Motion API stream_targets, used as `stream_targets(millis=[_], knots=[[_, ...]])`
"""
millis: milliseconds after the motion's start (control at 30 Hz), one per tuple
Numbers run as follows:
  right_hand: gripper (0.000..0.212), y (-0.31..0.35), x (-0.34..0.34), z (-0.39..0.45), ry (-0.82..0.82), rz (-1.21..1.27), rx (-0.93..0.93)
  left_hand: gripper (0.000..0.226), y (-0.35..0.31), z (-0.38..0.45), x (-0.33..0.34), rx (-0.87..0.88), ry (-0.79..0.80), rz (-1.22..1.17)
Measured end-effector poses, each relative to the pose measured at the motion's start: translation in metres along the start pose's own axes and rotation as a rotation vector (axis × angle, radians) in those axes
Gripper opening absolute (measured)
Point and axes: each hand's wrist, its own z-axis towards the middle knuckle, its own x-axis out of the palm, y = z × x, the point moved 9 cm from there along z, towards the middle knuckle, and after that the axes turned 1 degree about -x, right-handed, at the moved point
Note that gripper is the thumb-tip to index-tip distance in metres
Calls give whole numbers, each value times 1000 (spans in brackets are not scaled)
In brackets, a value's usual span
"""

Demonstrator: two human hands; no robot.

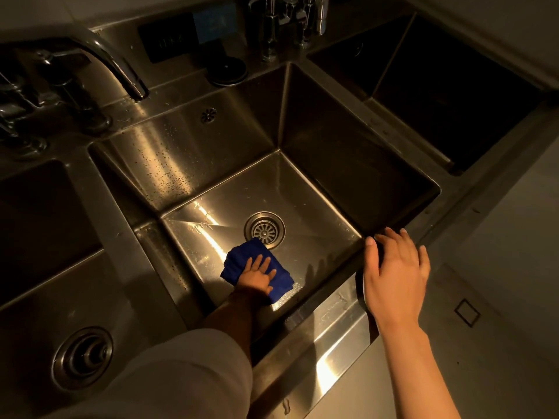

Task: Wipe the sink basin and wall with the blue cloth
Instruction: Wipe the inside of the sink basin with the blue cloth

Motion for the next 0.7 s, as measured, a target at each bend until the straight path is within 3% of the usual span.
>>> stream_targets(millis=[367, 533, 700], knots=[[38, -2, 1, 0, -13, 55, 14, 71, -11, -11, 16, 119, 143, 34], [37, -2, 1, 0, -14, 57, 16, 66, -6, -12, 11, 89, 101, -61], [37, -3, 1, 1, -21, 61, 17, 67, -13, -10, 15, 123, 53, 50]])
